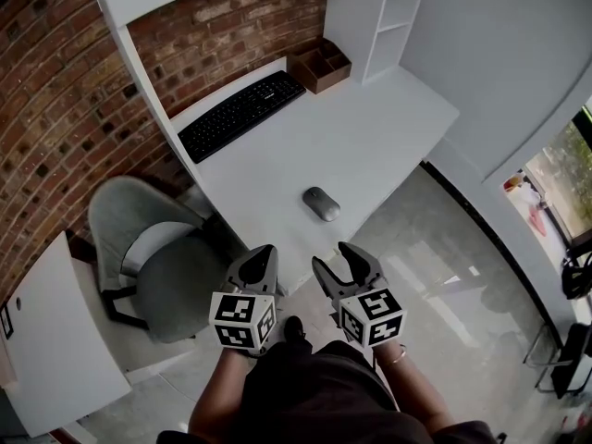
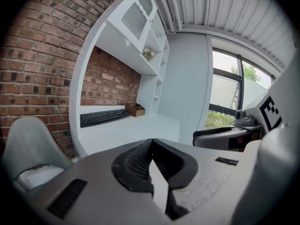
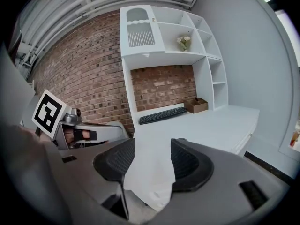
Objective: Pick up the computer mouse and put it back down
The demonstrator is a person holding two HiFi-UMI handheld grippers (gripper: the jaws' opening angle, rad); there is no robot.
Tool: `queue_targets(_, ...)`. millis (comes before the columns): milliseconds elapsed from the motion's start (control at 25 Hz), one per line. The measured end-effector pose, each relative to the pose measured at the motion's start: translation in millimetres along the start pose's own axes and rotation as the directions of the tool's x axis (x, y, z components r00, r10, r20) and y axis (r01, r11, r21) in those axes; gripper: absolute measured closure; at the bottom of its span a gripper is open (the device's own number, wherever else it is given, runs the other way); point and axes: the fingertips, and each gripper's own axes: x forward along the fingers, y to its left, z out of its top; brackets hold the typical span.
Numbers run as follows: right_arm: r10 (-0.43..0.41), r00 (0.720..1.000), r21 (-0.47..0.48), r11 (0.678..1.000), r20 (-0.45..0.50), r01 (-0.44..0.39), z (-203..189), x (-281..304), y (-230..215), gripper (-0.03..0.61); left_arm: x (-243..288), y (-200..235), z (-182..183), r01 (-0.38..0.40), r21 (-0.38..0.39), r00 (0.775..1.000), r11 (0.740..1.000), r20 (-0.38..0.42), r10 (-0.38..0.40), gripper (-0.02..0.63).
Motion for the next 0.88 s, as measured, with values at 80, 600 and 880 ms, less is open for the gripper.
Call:
queue_targets(80, -0.007, 1.000, -0.006, 1.000, -0.011, 0.007, -1, 7, -3, 0.359, 4, 5, 0, 0.004, -0.007, 1.000, 1.000, -0.003, -0.004, 0.604)
queue_targets(600, -0.031, 0.995, -0.076, 0.997, -0.094, 0.024, -6, 40, -48, 0.313, 27, 18, 3, -0.026, -0.016, 1.000, 1.000, -0.014, 0.025, 0.604)
queue_targets(880, 0.000, 0.988, -0.119, 0.993, -0.157, -0.019, -8, 73, -68, 0.308, 49, 32, 8, -0.071, -0.035, 0.997, 0.997, -0.028, 0.070, 0.604)
